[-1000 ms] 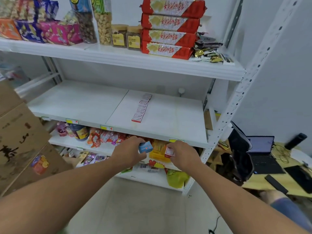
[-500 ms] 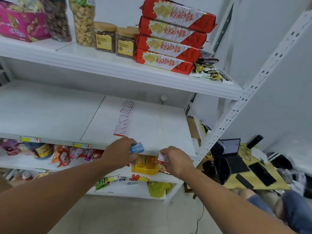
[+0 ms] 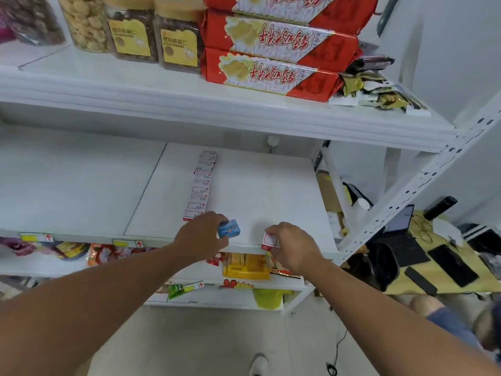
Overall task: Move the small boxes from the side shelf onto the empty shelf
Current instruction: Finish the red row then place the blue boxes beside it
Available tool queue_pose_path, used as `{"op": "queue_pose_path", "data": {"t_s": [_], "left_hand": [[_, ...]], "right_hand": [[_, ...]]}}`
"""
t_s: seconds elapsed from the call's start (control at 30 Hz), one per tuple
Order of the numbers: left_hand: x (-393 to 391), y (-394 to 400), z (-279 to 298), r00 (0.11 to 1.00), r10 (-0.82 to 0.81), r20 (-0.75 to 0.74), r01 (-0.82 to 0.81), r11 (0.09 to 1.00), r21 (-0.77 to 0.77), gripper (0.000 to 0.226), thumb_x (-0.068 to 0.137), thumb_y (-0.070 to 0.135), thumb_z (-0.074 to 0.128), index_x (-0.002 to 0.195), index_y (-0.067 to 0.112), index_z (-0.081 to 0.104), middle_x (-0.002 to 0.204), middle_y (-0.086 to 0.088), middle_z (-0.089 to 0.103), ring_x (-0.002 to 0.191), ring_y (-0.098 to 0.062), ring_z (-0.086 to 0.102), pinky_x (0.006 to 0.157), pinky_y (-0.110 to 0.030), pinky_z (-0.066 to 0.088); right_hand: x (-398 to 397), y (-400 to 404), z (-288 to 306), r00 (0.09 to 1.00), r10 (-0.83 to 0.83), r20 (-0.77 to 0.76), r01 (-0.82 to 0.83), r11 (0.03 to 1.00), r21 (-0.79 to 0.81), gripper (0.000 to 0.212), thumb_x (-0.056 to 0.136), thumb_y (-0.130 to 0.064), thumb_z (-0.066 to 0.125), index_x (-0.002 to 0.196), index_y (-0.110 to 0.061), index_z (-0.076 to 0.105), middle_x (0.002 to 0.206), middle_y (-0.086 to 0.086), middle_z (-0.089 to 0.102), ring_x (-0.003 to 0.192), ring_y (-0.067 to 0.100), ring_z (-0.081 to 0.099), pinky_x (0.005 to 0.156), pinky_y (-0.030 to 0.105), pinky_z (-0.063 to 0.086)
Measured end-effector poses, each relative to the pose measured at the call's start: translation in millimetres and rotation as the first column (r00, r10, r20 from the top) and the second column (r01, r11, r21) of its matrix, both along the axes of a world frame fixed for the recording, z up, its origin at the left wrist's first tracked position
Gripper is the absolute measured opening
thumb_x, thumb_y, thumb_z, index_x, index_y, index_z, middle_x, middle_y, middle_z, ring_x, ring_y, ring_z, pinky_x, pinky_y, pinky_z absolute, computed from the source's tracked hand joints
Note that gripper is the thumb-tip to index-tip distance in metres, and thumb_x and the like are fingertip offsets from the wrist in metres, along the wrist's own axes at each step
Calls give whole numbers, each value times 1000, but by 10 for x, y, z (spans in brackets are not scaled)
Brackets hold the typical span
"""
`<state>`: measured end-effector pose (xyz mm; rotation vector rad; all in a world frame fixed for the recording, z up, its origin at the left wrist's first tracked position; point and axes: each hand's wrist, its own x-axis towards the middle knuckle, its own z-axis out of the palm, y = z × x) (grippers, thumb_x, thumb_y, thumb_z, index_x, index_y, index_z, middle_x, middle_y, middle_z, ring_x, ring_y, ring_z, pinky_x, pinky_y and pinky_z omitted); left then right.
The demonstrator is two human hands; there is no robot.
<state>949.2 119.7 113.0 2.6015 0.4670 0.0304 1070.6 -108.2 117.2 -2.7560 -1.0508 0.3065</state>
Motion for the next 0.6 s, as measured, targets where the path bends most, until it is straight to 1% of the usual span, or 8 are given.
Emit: {"op": "queue_pose_path", "data": {"t_s": [0.07,0.13,0.2,0.3,0.47,0.53,0.6], "left_hand": [[156,23,-38,1000,8,-23,-7,1000,7,50,94,31,76,142,24,63,134,-1,69,115,-15,62,91,-31,53],[328,58,-57,998,32,-53,-31,999,23,49,95,31,75,141,25,63,133,0,69,114,-15,62,90,-31,52],[522,77,-60,996,41,-80,-39,999,33,48,95,30,74,142,26,63,133,2,68,114,-15,61,89,-30,51],[782,78,-74,991,70,-113,-67,997,32,44,97,30,72,140,26,63,131,4,66,112,-16,62,88,-33,54],[1089,207,-220,982,102,-158,-95,994,56,34,100,29,69,132,22,66,125,0,66,106,-20,63,86,-35,54],[1247,305,-276,980,118,-158,-109,992,65,34,99,28,70,132,22,66,124,-1,66,105,-21,63,84,-34,53],[1425,382,-331,981,121,-151,-113,992,60,37,97,28,70,134,24,66,125,0,66,105,-21,63,86,-37,56]], "right_hand": [[210,35,-110,999,27,-20,-27,1000,-6,57,94,-20,76,147,-31,60,134,-4,64,122,22,62,97,33,52],[416,91,-211,997,50,-55,-50,999,9,56,94,-17,73,147,-32,60,135,-5,63,123,22,62,98,33,52],[638,160,-281,994,77,-82,-76,997,16,55,94,-14,71,145,-31,61,133,-3,63,123,23,62,98,35,54],[934,255,-421,987,116,-111,-113,993,37,52,93,-15,70,141,-31,63,127,-3,64,119,24,61,97,38,54],[1201,374,-614,965,197,-175,-197,980,20,52,93,-11,69,140,-30,63,128,-2,62,120,24,59,101,41,52],[1274,403,-660,962,203,-180,-202,979,24,51,92,-10,68,138,-30,64,126,-2,62,119,24,59,101,42,53],[1302,415,-684,964,195,-183,-193,981,29,51,91,-9,67,137,-30,64,126,-2,62,118,25,60,100,43,54]]}}
